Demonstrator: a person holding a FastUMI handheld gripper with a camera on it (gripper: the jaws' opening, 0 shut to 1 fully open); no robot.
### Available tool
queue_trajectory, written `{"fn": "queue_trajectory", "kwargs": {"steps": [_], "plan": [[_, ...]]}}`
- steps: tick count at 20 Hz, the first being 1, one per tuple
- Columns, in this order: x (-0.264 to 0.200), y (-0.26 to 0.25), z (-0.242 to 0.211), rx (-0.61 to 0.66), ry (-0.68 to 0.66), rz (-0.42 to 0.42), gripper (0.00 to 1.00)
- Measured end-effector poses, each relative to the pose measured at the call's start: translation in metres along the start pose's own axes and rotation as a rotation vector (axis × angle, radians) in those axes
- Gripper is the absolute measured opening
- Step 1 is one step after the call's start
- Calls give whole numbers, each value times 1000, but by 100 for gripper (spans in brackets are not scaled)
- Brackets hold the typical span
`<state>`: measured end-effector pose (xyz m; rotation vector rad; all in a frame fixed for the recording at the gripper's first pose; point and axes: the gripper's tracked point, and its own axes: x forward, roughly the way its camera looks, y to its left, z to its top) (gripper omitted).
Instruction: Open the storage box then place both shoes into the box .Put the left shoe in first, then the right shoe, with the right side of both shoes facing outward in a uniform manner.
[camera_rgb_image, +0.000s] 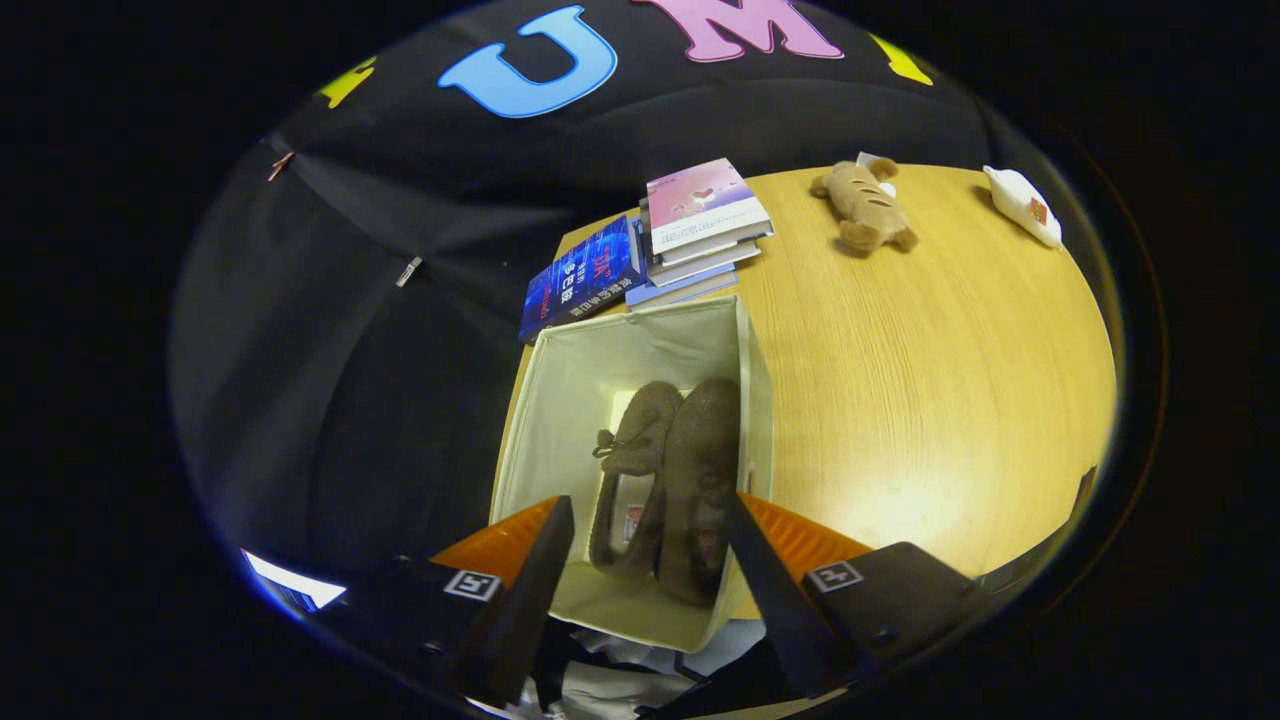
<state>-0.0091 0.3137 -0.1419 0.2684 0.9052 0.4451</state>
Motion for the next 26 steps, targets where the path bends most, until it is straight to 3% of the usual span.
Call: {"fn": "queue_trajectory", "kwargs": {"steps": [1, 13, 20, 26], "plan": [[-9, -6, 3, -18, -24, -7, 99], [-107, -88, 85, -143, -331, -70, 99], [-182, -145, 155, -259, -571, -124, 99], [-228, -219, 182, -412, -751, -274, 99]]}}
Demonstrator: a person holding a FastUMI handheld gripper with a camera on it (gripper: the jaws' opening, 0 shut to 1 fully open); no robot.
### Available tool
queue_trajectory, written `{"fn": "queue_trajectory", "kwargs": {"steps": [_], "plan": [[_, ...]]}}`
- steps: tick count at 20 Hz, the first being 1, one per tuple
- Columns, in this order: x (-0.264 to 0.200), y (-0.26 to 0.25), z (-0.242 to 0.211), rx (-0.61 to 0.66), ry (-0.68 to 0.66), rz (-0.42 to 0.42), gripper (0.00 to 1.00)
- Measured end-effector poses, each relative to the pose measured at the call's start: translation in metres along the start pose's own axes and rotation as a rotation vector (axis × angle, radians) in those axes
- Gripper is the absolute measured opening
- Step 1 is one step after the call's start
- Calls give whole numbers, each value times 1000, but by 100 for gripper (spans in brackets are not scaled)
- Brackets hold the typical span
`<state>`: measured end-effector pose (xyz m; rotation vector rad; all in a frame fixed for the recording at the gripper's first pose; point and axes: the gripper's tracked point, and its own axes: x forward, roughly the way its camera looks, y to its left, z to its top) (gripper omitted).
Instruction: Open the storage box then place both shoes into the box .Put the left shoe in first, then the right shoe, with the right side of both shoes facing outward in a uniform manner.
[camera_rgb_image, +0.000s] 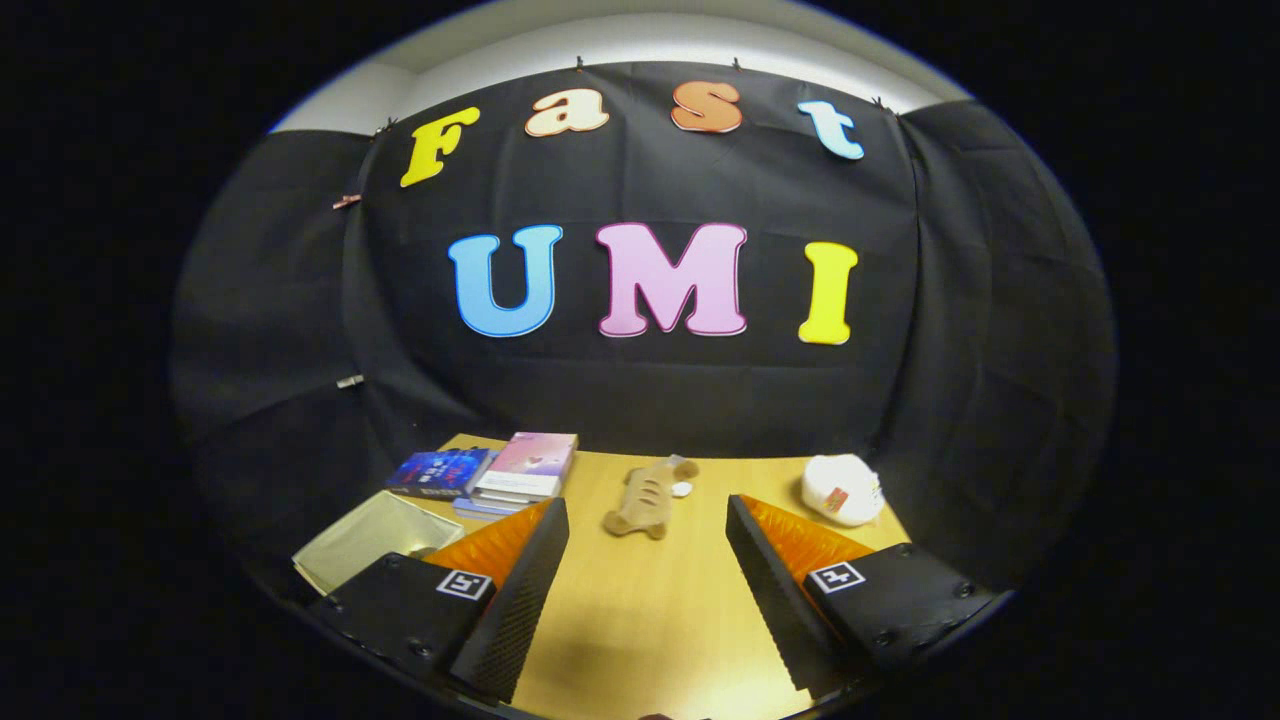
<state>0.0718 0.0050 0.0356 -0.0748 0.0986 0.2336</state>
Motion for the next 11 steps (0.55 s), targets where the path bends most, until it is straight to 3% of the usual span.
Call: {"fn": "queue_trajectory", "kwargs": {"steps": [11], "plan": [[-17, -44, -65, 15, 65, -22, 98]]}}
